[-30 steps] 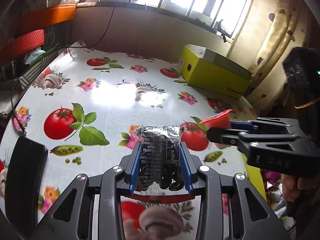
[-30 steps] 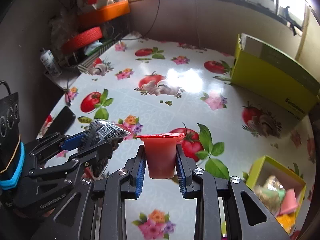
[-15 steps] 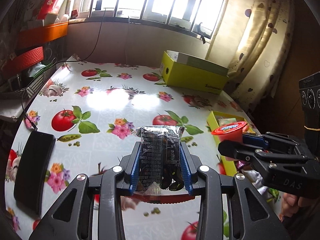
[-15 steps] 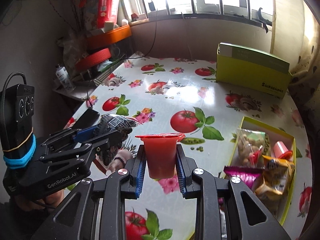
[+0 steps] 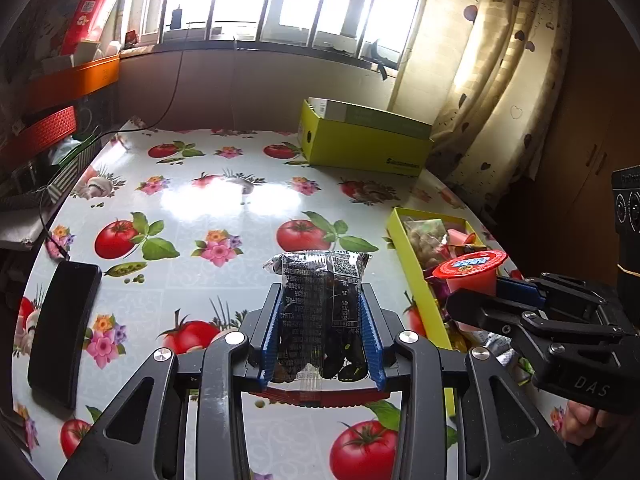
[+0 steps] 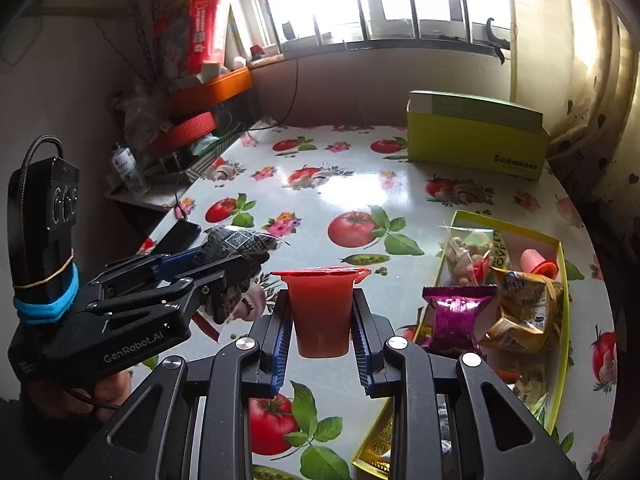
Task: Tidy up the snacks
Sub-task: 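Carry the dark bar in the left gripper while the right carries the red cup to the tray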
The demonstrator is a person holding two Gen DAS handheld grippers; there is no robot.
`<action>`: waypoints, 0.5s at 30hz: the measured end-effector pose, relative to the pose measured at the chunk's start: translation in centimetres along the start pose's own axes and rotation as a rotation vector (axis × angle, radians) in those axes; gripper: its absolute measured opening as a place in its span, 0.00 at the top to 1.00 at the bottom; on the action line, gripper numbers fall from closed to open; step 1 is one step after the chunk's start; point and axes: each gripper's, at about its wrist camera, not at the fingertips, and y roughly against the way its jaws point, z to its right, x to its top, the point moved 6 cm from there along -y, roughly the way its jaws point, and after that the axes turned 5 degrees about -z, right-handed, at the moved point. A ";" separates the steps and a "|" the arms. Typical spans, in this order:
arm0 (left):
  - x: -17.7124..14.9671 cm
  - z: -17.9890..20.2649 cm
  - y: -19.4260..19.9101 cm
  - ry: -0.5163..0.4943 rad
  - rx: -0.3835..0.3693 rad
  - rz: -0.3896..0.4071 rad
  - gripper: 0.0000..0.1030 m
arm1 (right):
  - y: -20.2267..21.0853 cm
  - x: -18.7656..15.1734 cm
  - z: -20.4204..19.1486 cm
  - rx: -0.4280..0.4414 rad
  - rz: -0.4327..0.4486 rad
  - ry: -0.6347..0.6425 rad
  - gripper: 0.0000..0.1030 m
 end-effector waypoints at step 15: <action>-0.4 3.5 -0.4 -0.046 -0.071 -0.022 0.64 | 2.7 -1.3 3.5 -0.051 0.035 -0.070 0.75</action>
